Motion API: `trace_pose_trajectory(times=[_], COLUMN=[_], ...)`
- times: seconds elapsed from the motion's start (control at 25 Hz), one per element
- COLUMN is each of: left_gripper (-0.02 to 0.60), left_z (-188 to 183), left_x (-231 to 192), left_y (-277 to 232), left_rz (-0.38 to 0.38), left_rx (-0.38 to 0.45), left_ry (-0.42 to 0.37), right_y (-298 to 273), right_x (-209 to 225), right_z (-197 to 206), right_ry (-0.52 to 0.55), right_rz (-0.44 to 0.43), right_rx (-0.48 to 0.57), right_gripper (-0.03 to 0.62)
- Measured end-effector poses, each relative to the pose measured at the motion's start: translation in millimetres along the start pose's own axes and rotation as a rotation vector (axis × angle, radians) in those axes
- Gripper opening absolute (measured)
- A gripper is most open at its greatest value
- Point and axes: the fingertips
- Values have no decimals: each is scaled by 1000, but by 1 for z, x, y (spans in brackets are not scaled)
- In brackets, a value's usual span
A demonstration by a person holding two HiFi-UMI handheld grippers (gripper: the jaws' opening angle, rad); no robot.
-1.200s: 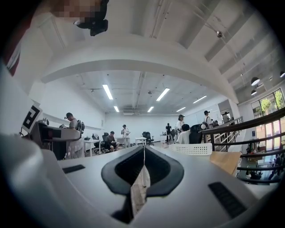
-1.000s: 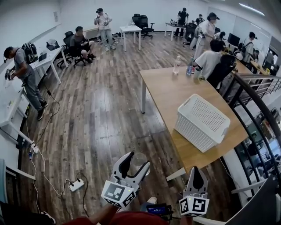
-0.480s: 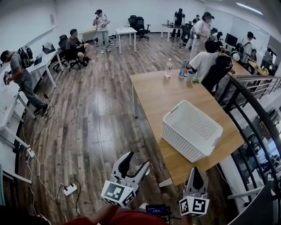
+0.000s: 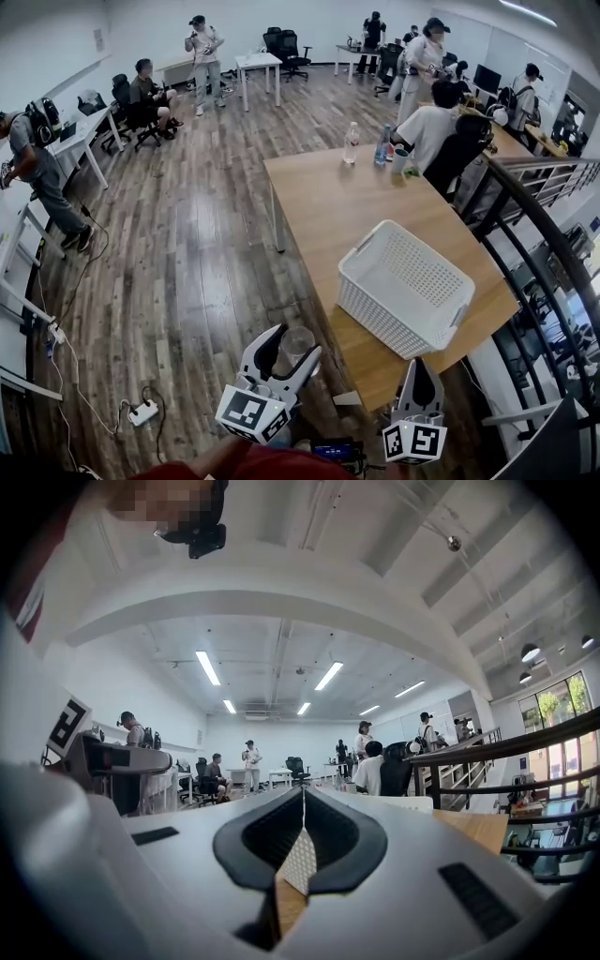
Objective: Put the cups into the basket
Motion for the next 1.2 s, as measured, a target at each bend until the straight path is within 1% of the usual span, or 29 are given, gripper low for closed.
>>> trace_pose_trajectory(times=[0.4, 0.72, 0.88, 1.04, 1.2], left_gripper=[284, 284, 284, 284, 284], left_z=[9, 4, 2, 3, 5], left_x=[-52, -95, -116, -129, -133], left_y=[-77, -115, -128, -140, -159], left_rz=[68, 93, 100, 124, 152], left_rx=[4, 8, 9, 1, -3], left_ry=[33, 48, 59, 73, 78], right_y=[-78, -134, -154, -168, -172], right_x=[0, -16, -27, -32, -27], right_z=[10, 19, 24, 21, 17], right_ry=[48, 64, 77, 71, 114], right_rz=[54, 66, 73, 120, 125], right_rx=[4, -12, -18, -6, -8], right_gripper=[12, 12, 12, 12, 12])
Point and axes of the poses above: the fingertips, and each gripper's own axes: y backward along the fingers, x to its right, z out of its underside, and after that the axes turned 13 degrees about x, right-handed
